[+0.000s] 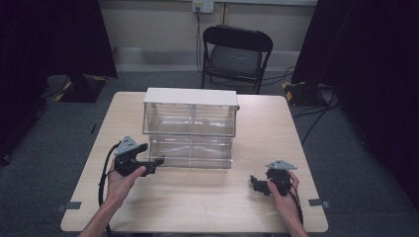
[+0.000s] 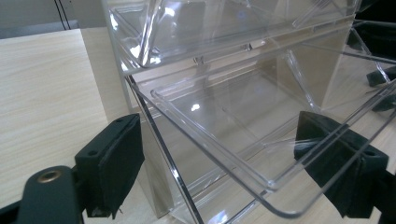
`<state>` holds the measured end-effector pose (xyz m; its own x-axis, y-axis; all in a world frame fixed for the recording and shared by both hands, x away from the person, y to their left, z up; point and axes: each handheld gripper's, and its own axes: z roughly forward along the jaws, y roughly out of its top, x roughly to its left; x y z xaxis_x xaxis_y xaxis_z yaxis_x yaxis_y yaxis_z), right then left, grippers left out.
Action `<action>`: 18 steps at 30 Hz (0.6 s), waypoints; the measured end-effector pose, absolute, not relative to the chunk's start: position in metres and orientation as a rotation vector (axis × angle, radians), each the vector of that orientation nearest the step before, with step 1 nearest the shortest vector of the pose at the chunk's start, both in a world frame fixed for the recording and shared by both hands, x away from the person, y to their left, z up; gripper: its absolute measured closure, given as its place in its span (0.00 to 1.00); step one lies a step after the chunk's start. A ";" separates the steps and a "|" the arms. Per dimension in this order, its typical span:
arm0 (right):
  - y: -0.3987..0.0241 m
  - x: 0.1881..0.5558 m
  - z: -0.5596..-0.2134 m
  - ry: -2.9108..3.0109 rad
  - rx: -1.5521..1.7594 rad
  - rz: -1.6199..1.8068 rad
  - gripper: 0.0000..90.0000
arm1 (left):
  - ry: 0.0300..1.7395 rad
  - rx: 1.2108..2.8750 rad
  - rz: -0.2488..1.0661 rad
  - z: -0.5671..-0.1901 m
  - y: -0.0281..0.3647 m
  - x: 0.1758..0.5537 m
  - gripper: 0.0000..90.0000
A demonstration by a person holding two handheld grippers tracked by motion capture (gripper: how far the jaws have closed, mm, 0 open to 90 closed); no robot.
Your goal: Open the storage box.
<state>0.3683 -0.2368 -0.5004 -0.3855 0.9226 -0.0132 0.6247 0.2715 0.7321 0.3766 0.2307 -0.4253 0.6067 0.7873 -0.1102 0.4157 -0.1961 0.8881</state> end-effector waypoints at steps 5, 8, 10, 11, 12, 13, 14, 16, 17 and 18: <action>-0.237 0.368 -0.500 2.107 1.396 0.906 0.12 | 0.972 1.799 0.442 -0.423 0.232 0.378 0.17; -0.237 0.368 -0.500 2.108 1.396 0.906 0.12 | 0.982 1.806 0.446 -0.424 0.230 0.381 0.17; -0.237 0.368 -0.500 2.108 1.396 0.906 0.12 | 0.980 1.807 0.447 -0.424 0.231 0.381 0.17; -0.237 0.368 -0.500 2.108 1.396 0.906 0.12 | 0.983 1.802 0.448 -0.424 0.230 0.381 0.17; -0.237 0.368 -0.500 2.108 1.396 0.906 0.12 | 0.982 1.801 0.450 -0.423 0.231 0.382 0.17; -0.237 0.368 -0.500 2.108 1.396 0.906 0.12 | 0.985 1.796 0.450 -0.423 0.230 0.382 0.17; -0.237 0.368 -0.500 2.108 1.396 0.907 0.12 | 0.984 1.794 0.450 -0.422 0.231 0.383 0.17; -0.237 0.368 -0.500 2.108 1.396 0.906 0.12 | 0.982 1.788 0.448 -0.422 0.230 0.384 0.17; -0.237 0.368 -0.500 2.108 1.396 0.906 0.12 | 0.984 1.788 0.449 -0.421 0.230 0.384 0.18; -0.237 0.368 -0.500 2.108 1.396 0.906 0.12 | 0.984 1.788 0.449 -0.421 0.230 0.384 0.18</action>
